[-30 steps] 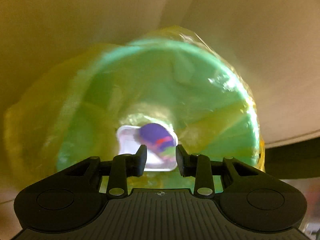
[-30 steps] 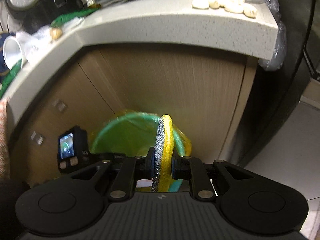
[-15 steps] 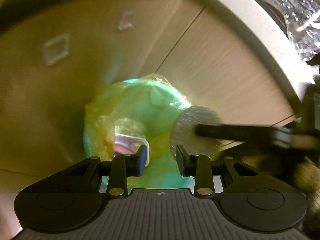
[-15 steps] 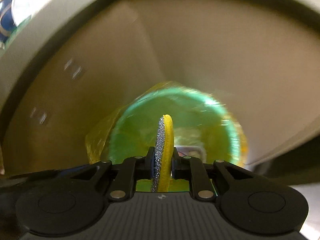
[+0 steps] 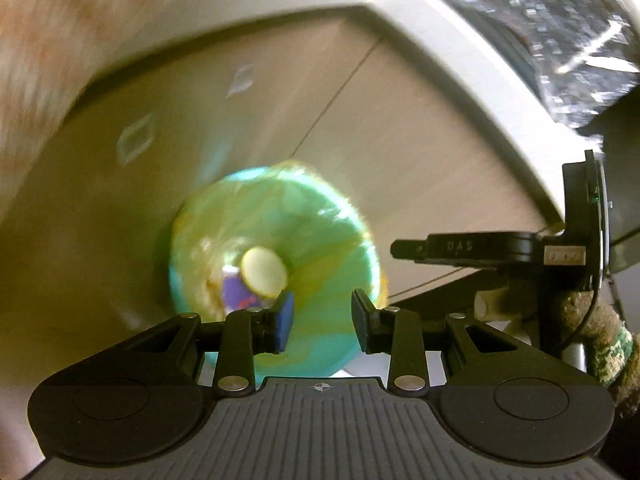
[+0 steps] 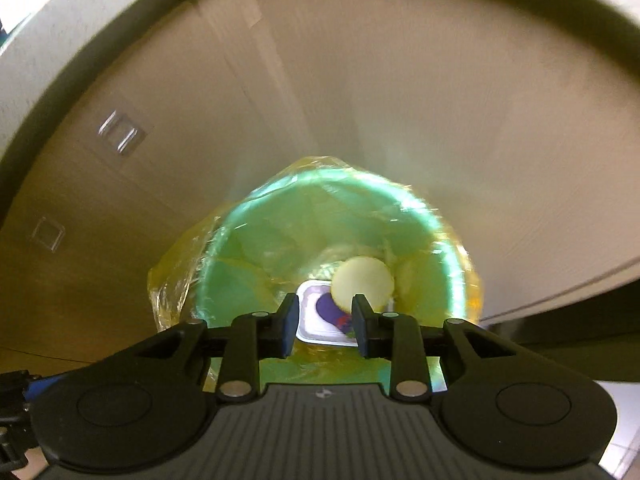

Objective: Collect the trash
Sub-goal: 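Open the right tool over the bin to drop the scrubber pad, then move both tools back up over the counter toward the green wrapper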

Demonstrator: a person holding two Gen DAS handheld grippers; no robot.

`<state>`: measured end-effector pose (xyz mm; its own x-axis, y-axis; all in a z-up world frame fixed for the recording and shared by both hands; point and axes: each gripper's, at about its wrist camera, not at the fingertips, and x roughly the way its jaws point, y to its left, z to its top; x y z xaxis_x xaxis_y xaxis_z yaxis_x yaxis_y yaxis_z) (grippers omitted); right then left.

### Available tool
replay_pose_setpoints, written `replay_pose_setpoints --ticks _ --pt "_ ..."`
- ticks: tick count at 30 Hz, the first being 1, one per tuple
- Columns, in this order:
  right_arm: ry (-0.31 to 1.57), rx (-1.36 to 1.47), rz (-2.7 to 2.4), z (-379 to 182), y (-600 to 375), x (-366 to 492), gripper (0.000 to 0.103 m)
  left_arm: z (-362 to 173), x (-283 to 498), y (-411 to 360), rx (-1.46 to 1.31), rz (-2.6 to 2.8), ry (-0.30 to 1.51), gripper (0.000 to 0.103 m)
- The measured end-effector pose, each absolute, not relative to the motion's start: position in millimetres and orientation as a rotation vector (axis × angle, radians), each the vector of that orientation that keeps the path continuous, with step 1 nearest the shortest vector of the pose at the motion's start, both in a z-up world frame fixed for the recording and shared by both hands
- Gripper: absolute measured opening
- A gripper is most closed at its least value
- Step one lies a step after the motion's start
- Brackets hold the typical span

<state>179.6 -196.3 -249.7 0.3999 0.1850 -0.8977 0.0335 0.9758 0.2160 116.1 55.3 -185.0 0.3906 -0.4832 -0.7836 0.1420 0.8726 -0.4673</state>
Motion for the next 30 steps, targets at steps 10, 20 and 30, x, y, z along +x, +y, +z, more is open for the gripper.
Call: replay_pose_setpoints --ticks 10,20,30 --pt "0.969 0.155 0.056 -143.2 -197.5 168.0 0.038 -70.4 160.6 78.6 -0.334 -0.34 0.853 0.035" --pt "0.674 0.14 0.208 -18.1 -128.7 186.7 0.049 -7.5 218.6 133.5 -0.246 -0.188 0.574 0.035" --pt "0.608 0.114 0.156 15.7 -84.1 217.4 0.049 -32.8 262.7 179.8 -0.234 -0.052 0.619 0.035"
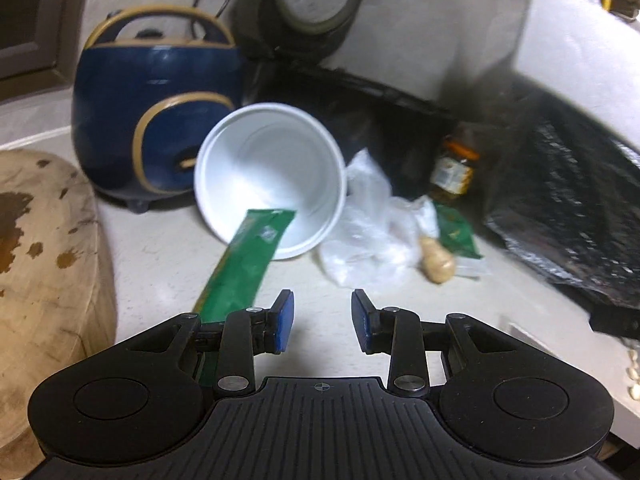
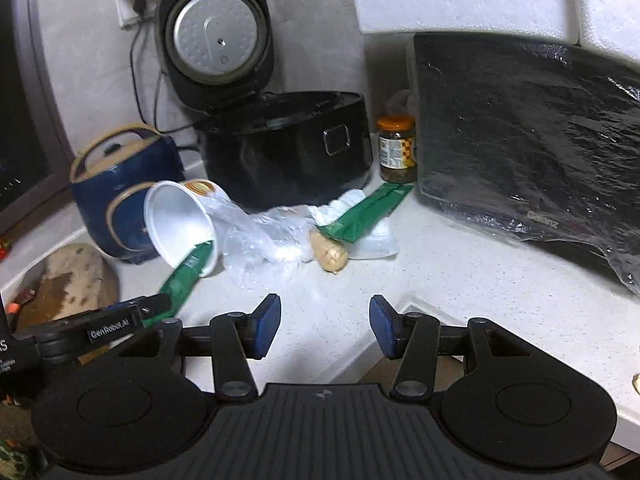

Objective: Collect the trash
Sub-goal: 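Move both tools back up over the counter toward the green wrapper, then grasp the green snack wrapper with the left tool and lift it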

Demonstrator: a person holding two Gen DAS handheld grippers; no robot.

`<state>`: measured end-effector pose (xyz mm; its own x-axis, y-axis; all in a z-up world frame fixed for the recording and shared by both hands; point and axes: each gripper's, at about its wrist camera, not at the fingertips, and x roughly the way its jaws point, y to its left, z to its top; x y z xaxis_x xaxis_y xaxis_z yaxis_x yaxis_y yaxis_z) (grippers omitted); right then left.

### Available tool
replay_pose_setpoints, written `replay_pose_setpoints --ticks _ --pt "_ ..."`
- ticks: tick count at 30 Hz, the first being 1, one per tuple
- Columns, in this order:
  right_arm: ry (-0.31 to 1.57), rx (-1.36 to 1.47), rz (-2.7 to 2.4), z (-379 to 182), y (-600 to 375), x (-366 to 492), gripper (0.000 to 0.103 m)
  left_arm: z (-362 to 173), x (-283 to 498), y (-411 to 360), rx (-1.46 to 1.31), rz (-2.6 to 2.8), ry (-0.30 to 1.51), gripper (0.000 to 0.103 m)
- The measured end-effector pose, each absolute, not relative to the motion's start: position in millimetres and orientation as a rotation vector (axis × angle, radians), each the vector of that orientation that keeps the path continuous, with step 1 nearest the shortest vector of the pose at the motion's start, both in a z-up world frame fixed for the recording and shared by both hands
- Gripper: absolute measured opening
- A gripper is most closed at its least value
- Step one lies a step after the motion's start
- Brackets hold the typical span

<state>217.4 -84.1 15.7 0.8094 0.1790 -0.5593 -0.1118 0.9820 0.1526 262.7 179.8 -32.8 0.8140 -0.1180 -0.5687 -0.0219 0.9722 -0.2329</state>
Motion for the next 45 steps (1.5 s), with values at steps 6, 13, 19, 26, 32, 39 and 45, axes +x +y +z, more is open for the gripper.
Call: replay_pose_setpoints --ticks 6,13,19,26,32,39,45 --pt "0.639 0.018 0.133 -3.5 -87.2 240.8 0.049 -42.5 266.3 172.4 -0.185 0.014 0.635 0.036" --pt "0.62 -0.086 0.129 -22.0 -105.1 252.0 0.049 -54.6 300.8 159.1 -0.023 0.082 0.713 0.036" --pt "0.668 -0.067 0.179 -35.0 -123.8 259.8 0.049 -75.0 332.5 158.7 0.036 0.11 0.8 0.036" --pt "0.707 -0.066 0.218 -44.9 -132.6 265.7 0.049 -82.2 341.2 174.7 -0.044 0.095 0.782 0.038" --pt "0.721 -0.069 0.211 -46.0 -133.9 266.1 0.049 -81.5 339.5 173.5 -0.032 0.095 0.785 0.021" --pt "0.73 -0.078 0.256 -47.0 -123.6 267.1 0.049 -78.1 327.2 184.1 -0.163 0.11 0.76 0.01" --pt "0.704 -0.137 0.299 -41.0 -100.5 271.8 0.049 -45.6 297.5 195.1 -0.175 0.058 0.648 0.013"
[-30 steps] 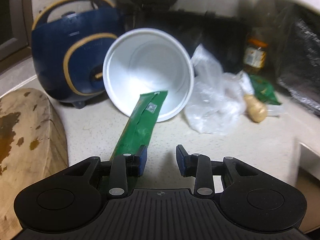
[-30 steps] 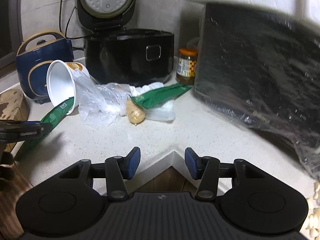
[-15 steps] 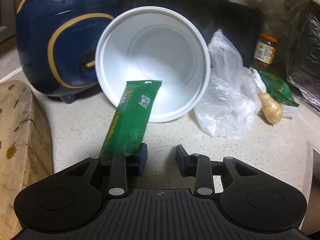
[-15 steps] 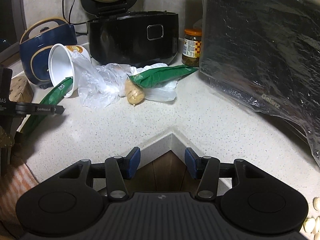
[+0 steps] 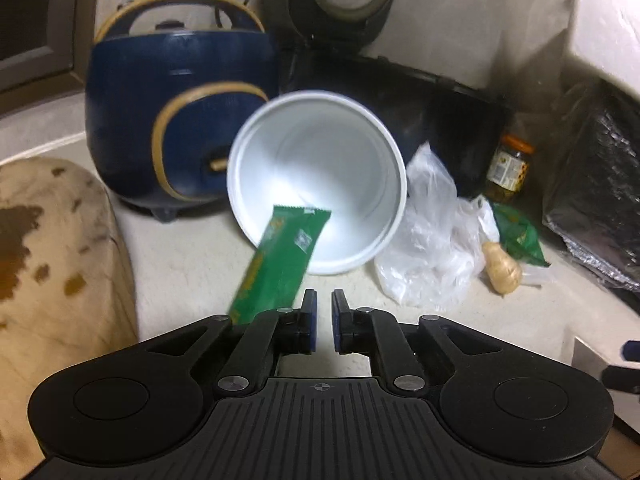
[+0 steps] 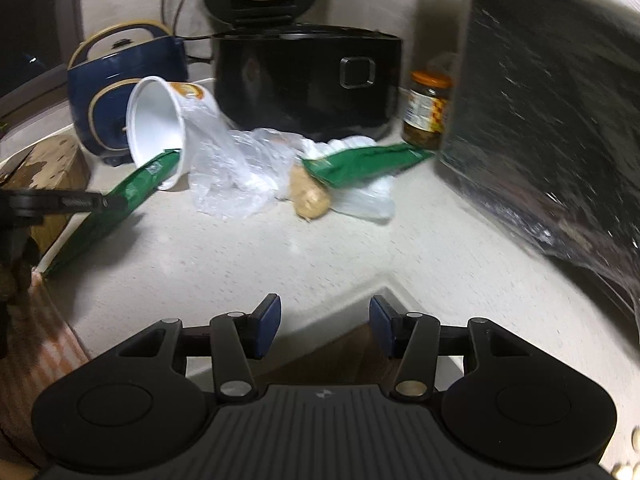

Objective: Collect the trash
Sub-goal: 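Grasp the green snack wrapper with the left tool and lift it, then grasp the white plastic bowl rim with the right tool while the left tool holds the wrapper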

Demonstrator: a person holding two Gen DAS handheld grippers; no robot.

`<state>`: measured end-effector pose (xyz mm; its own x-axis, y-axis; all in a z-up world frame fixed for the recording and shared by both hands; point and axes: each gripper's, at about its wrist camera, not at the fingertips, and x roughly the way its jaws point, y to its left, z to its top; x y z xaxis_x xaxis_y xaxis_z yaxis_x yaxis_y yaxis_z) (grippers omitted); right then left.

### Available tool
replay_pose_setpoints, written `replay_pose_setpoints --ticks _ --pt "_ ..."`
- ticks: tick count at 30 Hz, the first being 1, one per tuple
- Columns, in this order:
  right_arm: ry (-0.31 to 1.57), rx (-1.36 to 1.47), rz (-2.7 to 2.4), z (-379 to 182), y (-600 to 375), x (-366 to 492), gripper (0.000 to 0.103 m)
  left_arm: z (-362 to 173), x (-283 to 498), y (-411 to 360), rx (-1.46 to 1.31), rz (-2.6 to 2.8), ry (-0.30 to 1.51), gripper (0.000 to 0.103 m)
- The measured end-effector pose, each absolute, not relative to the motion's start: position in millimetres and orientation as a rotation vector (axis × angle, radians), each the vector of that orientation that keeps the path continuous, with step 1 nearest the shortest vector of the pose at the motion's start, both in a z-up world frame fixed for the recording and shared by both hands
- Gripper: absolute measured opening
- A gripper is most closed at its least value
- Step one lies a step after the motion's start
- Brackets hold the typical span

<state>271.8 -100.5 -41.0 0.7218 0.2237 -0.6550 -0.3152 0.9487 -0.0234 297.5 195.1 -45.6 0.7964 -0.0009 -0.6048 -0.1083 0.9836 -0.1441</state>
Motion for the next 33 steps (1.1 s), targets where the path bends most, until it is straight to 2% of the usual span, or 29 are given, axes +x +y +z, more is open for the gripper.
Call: replay_pose_setpoints --ticks 11,13,15,17,21,28,30,33 --pt "0.71 -0.186 0.384 -47.8 -68.8 269.8 0.049 -71.6 311.9 211.3 -0.041 0.049 0.759 0.022" --pt "0.72 -0.171 0.38 -49.9 -69.8 271.0 0.049 -73.2 310.5 211.2 -0.048 0.011 0.766 0.025" --pt "0.73 -0.16 0.378 -52.1 -71.8 271.9 0.049 -75.0 310.1 209.8 -0.048 -0.022 0.772 0.034" --pt "0.739 -0.156 0.372 -54.9 -72.9 272.1 0.049 -69.7 309.4 208.4 -0.047 -0.016 0.757 0.034" --pt "0.747 -0.148 0.371 -57.6 -76.0 271.1 0.049 -50.0 309.0 208.5 -0.042 0.048 0.605 0.034" --pt "0.76 -0.141 0.377 -60.9 -77.0 271.4 0.049 -74.0 347.1 205.4 0.058 0.041 0.788 0.036" --pt "0.762 -0.144 0.375 -62.1 -79.0 270.5 0.049 -76.8 349.8 204.1 0.06 0.039 0.803 0.046" --pt "0.773 -0.136 0.36 -64.7 -84.2 272.1 0.049 -82.2 352.9 206.1 0.041 0.045 0.827 0.053"
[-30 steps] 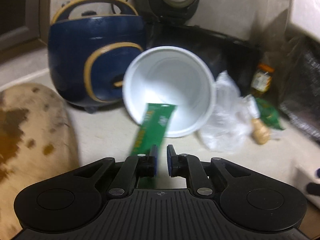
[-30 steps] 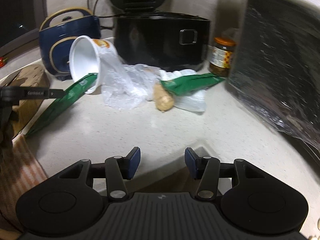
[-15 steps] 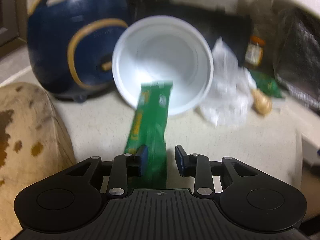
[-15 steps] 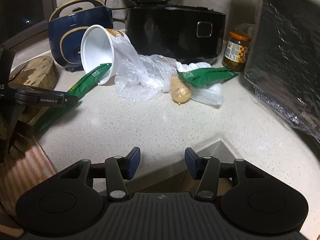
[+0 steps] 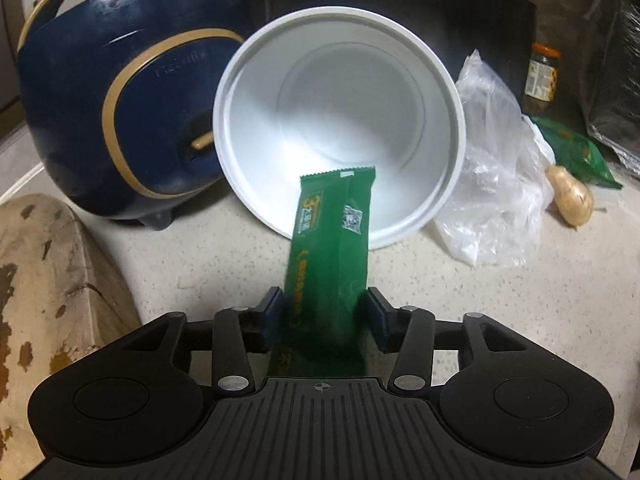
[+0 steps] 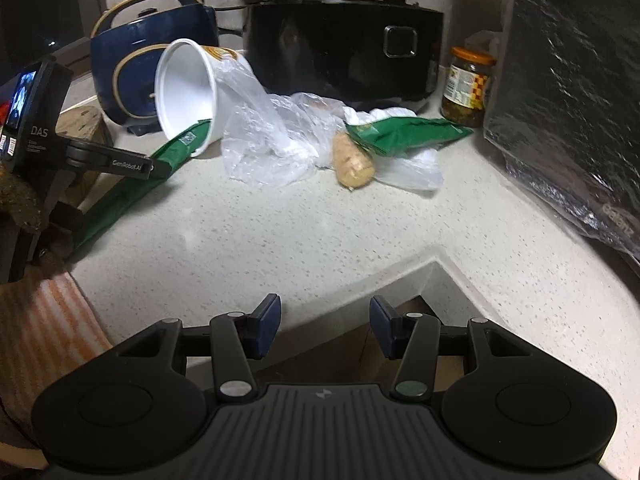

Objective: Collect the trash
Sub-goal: 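Grasp the white plastic bowl rim with the right tool while the left tool holds the wrapper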

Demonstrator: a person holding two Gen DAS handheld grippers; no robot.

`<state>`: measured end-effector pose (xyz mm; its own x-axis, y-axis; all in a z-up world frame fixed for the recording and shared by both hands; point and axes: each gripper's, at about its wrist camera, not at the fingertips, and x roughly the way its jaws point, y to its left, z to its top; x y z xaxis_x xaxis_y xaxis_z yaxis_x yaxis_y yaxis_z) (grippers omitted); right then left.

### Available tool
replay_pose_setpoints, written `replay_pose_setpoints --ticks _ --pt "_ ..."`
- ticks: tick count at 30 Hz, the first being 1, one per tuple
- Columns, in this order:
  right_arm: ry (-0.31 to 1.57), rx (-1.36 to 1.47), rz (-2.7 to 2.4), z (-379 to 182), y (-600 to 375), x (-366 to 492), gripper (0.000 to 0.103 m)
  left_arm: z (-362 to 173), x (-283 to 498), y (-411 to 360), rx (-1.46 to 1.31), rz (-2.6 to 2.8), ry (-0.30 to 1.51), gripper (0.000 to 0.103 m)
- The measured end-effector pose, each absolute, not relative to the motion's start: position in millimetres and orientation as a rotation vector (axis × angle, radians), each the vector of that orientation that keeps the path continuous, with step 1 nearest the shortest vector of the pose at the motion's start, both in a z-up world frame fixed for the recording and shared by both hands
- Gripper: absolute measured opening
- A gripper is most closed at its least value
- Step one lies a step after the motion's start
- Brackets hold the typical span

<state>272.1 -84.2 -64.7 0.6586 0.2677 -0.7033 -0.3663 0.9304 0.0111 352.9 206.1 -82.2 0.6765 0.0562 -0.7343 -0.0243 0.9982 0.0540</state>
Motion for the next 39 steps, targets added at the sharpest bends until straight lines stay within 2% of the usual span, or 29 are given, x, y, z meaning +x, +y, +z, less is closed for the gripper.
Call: replay_pose_setpoints --ticks 4,7,9,11,15,22,24,25,26,27,30,34,39 --pt "0.778 -0.127 0.342 -66.5 -89.3 273.8 0.049 -82.4 354.0 217.8 -0.029 0.063 0.839 0.054" --pt "0.748 -0.147 0.347 -60.0 -86.7 276.6 0.049 -80.6 347.8 214.7 -0.037 0.097 0.848 0.049" --pt "0.713 -0.17 0.377 -48.4 -78.2 282.4 0.049 -75.3 341.3 210.9 -0.083 0.139 0.858 0.03" --pt "0.671 -0.184 0.424 -34.4 -65.5 291.0 0.049 -68.5 324.9 213.6 -0.201 0.122 0.822 0.022" --pt "0.605 -0.209 0.515 -11.2 -30.9 317.2 0.049 -50.1 278.8 224.9 -0.469 0.059 0.702 0.02" --pt "0.46 -0.304 0.536 -7.7 62.6 371.5 0.048 -22.6 220.4 225.8 -0.523 0.071 0.576 0.02" --pt "0.429 -0.361 0.518 -14.2 88.2 386.4 0.043 -20.7 209.5 233.0 -0.552 0.094 0.564 0.02" --pt "0.428 -0.376 0.519 -17.3 97.4 393.6 0.028 -20.0 204.2 238.6 -0.573 0.106 0.56 0.02" --pt "0.445 -0.383 0.511 -19.6 103.3 401.1 0.025 -17.8 199.1 244.1 -0.59 0.116 0.554 0.02" --pt "0.463 -0.38 0.469 -18.9 106.4 406.0 0.014 -16.7 194.3 249.6 -0.606 0.126 0.544 0.02" --pt "0.577 -0.215 0.553 -2.1 80.1 407.2 0.006 -13.1 187.0 262.3 -0.625 0.149 0.518 0.02" --pt "0.704 -0.053 0.603 6.8 22.8 380.9 0.006 -19.4 197.1 263.8 -0.646 0.153 0.549 0.02" --pt "0.811 0.02 0.513 -10.5 -29.9 355.3 0.006 -25.6 224.0 242.2 -0.628 0.064 0.608 0.02"
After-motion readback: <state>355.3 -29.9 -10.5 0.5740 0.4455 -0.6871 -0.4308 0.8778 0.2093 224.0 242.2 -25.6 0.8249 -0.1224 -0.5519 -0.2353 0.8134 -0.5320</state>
